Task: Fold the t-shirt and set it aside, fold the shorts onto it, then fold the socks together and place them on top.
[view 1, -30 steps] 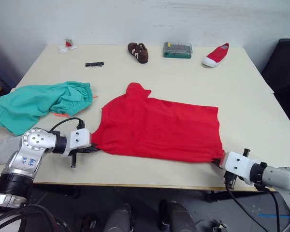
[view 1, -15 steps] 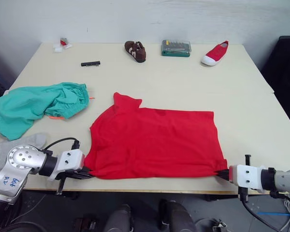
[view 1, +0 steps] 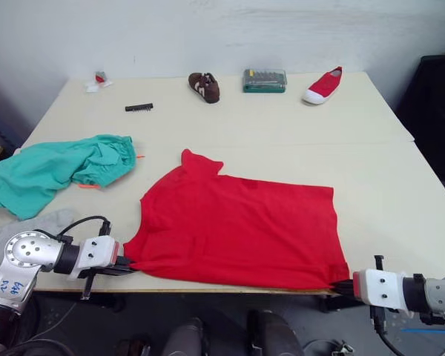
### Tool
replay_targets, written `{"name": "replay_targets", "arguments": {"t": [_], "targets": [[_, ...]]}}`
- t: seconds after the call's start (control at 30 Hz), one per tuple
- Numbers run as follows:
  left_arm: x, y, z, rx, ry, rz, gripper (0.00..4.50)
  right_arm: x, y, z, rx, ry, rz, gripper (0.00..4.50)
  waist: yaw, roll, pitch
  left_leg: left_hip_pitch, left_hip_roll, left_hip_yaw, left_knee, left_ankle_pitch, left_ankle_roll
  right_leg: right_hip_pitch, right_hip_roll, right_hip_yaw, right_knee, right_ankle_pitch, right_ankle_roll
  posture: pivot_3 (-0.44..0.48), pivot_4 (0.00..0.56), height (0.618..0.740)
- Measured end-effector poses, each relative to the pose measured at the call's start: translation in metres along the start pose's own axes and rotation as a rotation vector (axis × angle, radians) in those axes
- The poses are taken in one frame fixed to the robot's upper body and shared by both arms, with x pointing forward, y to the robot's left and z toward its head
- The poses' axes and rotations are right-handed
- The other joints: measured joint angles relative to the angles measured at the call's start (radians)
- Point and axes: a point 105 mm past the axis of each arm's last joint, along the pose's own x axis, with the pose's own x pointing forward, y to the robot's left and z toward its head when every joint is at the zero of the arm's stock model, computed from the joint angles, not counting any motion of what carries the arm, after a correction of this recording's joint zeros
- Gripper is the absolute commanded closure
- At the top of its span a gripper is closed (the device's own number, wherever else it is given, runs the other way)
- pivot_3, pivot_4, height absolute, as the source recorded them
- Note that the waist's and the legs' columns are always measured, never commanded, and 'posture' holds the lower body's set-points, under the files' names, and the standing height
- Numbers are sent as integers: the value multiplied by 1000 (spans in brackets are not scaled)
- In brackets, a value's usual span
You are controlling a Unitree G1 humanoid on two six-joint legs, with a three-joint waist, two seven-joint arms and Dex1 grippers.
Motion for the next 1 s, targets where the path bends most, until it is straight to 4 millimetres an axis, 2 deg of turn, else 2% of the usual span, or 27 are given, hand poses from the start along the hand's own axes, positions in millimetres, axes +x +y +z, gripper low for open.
{"name": "replay_targets", "arguments": {"t": [0.13, 0.2, 0.23, 0.43, 0.5, 0.57, 0.63, 0.73, 0.8, 0.87, 0.93, 1.0], "targets": [[-4, -2, -5, -57, -16, -3, 4493, 0, -4, 0, -2, 2, -20, 4500, -1, 2, -1, 0, 6, 0, -1, 0, -4, -2, 9, 1, 1, -1, -2, 0, 150, 740], [-6, -3, -5, -94, -33, -8, 3991, 0, -5, 0, 7, 5, -30, 4500, -1, 2, -1, 0, 7, 1, -1, 1, -5, -3, 10, 1, 3, -2, -5, 0, 150, 740], [-7, -5, -5, -114, -44, -15, 3824, 0, -6, 0, 11, 6, -31, 4301, -1, 2, -1, 0, 7, 1, -1, 1, -4, -5, 10, 2, 6, -3, -6, 0, 150, 740], [-16, -17, 0, -277, -129, -96, 2152, -8, -17, 0, 86, -10, -85, 2618, -1, -7, 3, 0, 7, 2, 1, -2, -5, -11, 9, 3, 12, -6, -11, 0, 150, 740], [-21, -19, 2, -336, -143, -113, 1556, -12, -20, 3, 150, -43, -93, 2549, -3, -13, 6, 0, 7, 2, 1, -4, -5, -12, 9, 3, 15, -6, -12, 0, 150, 740], [-28, -15, 5, -429, -185, -96, 1556, -18, -30, 13, 264, -132, -115, 2549, -3, -17, 9, -1, 8, 1, 1, -4, -5, -14, 9, 3, 18, -7, -13, 0, 150, 740], [-36, -1, 16, -476, -240, -64, 1556, -28, -46, 28, 348, -230, -150, 2549, 0, -22, 12, -5, 8, 1, 4, -4, -6, -19, 8, 3, 22, -7, -14, 0, 150, 740], [-54, 35, 39, -487, -337, 13, 1556, -41, -71, 45, 445, -344, -210, 2549, 6, -28, 16, -7, 8, -1, 8, -4, -6, -20, 7, 1, 25, -6, -17, 0, 150, 740], [-62, 56, 52, -496, -395, 66, 1556, -44, -82, 48, 496, -376, -239, 2549, 7, -28, 16, -7, 7, -1, 8, -3, -6, -20, 6, 0, 25, -6, -17, 0, 150, 740], [-59, 88, 70, -511, -476, 141, 1556, -45, -95, 45, 557, -399, -291, 2549, 11, -28, 16, -9, 5, -2, 10, -3, -4, -19, 4, 0, 26, -6, -15, 0, 150, 740], [-47, 125, 95, -512, -519, 231, 1556, -44, -113, 43, 599, -414, -363, 2549, 12, -29, 16, -16, 3, -2, 16, -3, -3, -23, 3, -1, 27, -3, -11, 0, 150, 740], [-38, 150, 103, -546, -509, 323, 1556, -43, -126, 42, 626, -413, -425, 2549, 6, -30, 17, -18, 2, -2, 18, -3, -1, -24, 3, 0, 27, -1, -9, 0, 150, 740]]}}
